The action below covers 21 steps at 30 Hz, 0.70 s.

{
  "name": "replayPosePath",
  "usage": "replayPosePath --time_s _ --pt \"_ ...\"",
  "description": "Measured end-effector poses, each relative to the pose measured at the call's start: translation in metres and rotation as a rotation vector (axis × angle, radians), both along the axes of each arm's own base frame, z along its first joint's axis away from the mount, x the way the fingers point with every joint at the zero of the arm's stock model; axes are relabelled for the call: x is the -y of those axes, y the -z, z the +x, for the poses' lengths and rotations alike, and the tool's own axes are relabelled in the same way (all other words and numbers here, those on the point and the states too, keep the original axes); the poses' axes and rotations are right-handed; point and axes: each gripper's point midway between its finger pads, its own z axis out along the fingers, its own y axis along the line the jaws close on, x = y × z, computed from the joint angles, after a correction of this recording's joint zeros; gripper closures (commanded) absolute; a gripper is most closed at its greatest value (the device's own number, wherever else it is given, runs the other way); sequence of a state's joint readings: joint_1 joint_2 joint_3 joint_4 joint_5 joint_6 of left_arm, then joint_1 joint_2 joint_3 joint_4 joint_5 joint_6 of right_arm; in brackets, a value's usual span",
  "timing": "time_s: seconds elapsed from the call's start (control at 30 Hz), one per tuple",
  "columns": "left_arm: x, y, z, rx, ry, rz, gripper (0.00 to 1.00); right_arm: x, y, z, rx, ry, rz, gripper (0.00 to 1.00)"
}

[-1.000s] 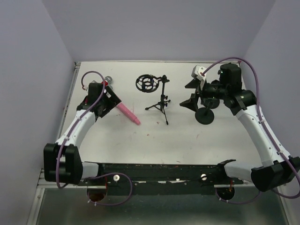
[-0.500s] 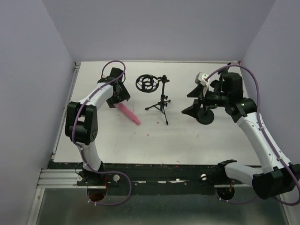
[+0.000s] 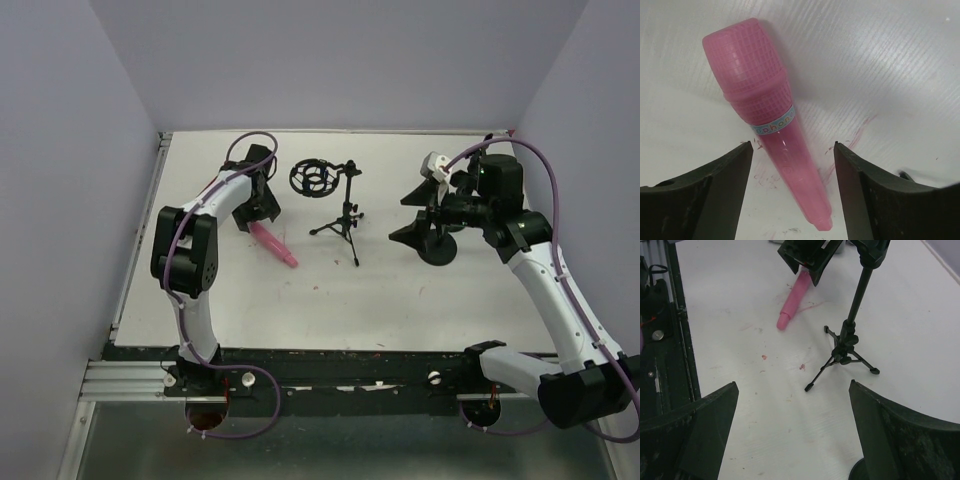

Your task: Attach the microphones to the stand

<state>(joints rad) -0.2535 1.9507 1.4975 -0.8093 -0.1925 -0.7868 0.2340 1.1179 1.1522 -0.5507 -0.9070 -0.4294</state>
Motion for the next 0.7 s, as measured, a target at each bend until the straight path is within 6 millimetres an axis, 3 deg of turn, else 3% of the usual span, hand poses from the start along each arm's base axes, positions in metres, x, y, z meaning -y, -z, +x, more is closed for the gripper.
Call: replayPosePath --time_s 0.3,0.5,0.7 --pt "0.001 0.006 -0.011 -0.039 0.016 0.029 0.44 0.006 -0.009 -0.003 0.022 0.021 0.012 0.00" --pt "0.000 0.023 -0.037 -0.105 0.015 0.020 0.45 0.006 -0.011 -0.005 0.028 0.016 0.016 0.00" --pt "0.009 0.022 -0.060 -0.114 0.001 -0.014 0.43 0.006 -0.012 -0.007 0.025 0.016 0.016 0.00"
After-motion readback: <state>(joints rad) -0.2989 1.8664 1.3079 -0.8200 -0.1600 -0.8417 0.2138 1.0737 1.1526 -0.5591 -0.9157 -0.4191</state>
